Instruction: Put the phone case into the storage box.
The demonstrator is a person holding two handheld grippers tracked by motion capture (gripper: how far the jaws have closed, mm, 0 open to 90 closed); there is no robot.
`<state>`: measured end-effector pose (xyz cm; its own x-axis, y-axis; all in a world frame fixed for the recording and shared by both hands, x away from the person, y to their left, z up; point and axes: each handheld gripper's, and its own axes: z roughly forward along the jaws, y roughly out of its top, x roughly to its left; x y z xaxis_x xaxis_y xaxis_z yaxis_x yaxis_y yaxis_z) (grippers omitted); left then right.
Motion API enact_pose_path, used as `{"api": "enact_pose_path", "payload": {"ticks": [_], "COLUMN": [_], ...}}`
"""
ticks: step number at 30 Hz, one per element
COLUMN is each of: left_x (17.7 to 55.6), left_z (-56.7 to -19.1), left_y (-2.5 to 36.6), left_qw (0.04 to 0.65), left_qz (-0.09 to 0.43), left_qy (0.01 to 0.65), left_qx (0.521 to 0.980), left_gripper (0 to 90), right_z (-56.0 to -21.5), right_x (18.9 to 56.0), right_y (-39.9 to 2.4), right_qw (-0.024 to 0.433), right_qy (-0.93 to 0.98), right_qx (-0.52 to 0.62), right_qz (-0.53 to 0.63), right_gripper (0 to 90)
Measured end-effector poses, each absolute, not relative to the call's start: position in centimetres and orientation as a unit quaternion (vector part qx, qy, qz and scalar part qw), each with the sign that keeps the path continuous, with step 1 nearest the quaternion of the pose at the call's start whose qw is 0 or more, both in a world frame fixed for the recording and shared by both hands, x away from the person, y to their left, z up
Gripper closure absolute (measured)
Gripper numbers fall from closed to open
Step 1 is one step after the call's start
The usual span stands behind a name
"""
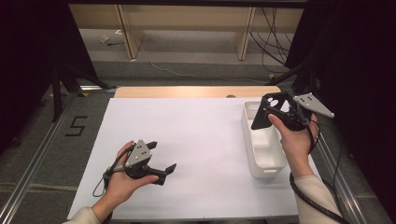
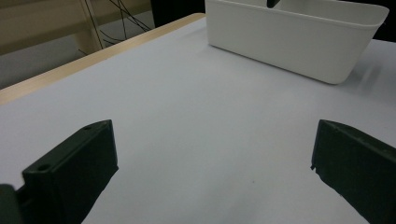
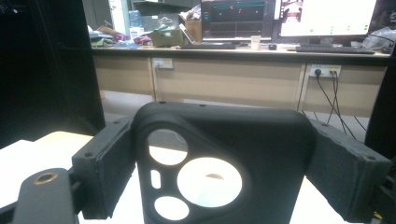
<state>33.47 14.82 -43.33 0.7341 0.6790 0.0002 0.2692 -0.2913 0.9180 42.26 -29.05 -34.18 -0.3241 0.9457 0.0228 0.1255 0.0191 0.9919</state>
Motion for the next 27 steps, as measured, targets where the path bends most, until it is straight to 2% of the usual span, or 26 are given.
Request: {"api": "enact_pose_path", "payload": {"ticks": [27], "left_x": [33.58], "left_z": [-43.36], "left_y": [15.04], "left_qw": [0.513], "left_qz": [0.202], "left_qy": [0.307], "left_qx": [0.776], "left_gripper": [0.0], "right_z": [-34.94], "right_x": [43.17], "right_y": [-29.07], "right_qw": [0.382], "right_qy": [0.613], "right_qx": [0.444], "right_qz": [0.53], "right_gripper": [15.9]}}
